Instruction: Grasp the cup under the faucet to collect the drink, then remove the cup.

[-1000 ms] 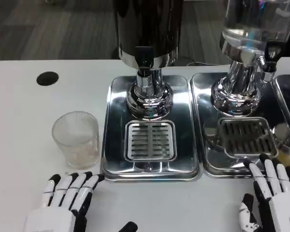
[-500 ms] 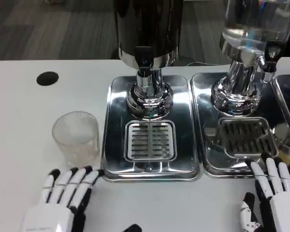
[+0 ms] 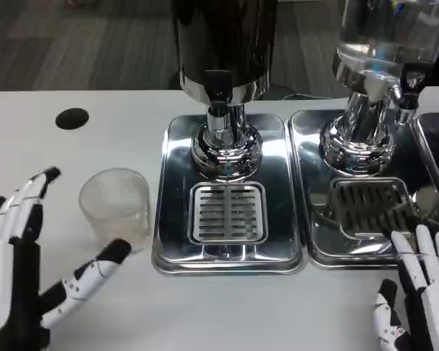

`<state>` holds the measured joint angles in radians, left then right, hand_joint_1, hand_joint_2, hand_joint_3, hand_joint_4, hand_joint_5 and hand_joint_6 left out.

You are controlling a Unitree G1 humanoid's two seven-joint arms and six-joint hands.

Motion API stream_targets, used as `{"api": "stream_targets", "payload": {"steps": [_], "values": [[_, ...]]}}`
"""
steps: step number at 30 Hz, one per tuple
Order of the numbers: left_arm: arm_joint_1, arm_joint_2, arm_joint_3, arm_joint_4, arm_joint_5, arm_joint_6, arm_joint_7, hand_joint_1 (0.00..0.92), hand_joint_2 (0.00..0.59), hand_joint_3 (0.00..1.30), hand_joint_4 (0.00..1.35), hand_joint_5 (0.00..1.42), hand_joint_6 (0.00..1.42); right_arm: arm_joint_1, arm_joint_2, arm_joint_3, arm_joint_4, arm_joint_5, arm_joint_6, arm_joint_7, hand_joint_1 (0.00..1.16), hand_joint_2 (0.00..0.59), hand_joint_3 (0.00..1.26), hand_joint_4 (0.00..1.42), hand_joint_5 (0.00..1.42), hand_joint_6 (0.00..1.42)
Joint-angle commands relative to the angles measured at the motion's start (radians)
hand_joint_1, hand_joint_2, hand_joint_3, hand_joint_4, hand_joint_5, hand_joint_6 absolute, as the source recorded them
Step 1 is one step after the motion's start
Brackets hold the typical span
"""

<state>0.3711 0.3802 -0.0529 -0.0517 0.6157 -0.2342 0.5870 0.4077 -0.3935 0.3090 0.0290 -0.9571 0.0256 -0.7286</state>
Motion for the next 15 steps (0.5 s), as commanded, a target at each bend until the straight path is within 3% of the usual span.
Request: {"api": "stream_targets", "payload": {"steps": [1,8,15], "values": [[-0.088,-0.004,0.029,0.08,-0.058,0.011,-0.077,0.0,0.027,0.16,0.0,0.13,0.09,0.015,-0.005,-0.012,-0.014,0.0,-0.002,0.01,0.06,0.566,0.12,0.0,0.0,0.0],[-0.247,-0.018,0.019,0.242,-0.065,0.06,-0.15,0.0,0.02,0.15,0.0,0.15,0.11,0.025,-0.006,-0.026,-0.031,0.004,-0.007,0.02,0.06,0.566,0.12,0.0,0.0,0.0],[-0.362,-0.006,-0.016,0.286,-0.028,0.166,-0.222,0.0,0.017,0.13,0.0,0.15,0.12,0.039,-0.007,-0.037,-0.025,0.016,-0.018,0.02,0.06,0.56,0.12,0.0,0.0,0.0]]}}
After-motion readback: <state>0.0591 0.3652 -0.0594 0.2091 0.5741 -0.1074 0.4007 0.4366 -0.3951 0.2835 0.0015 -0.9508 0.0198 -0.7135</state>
